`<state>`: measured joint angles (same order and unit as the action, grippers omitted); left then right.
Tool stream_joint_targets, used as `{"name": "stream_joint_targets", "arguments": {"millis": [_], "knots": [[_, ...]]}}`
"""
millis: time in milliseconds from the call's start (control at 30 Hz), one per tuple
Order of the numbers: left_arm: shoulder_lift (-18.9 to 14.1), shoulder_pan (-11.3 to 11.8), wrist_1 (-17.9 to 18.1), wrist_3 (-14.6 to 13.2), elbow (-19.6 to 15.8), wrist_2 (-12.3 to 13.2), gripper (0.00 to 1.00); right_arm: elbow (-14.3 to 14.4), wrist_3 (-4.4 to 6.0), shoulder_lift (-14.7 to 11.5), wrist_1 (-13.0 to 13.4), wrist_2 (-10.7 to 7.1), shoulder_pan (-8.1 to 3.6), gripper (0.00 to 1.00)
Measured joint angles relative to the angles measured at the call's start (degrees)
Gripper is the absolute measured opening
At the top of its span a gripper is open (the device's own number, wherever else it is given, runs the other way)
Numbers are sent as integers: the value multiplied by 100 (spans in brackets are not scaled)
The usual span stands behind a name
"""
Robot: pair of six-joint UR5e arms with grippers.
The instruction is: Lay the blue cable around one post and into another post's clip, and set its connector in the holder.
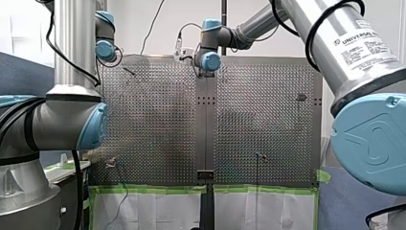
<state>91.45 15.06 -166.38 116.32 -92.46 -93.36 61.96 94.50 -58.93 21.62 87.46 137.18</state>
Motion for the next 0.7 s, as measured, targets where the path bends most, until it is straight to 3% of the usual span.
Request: {"name": "stream_joint_targets", "arguments": {"millis": [433,700], "knots": [[242,72,34,42,11,156,0,-7,-20,278,47,0,-39,0],[558,71,32,48,10,372,0,-10,-28,359,40,4,-72,0]]}}
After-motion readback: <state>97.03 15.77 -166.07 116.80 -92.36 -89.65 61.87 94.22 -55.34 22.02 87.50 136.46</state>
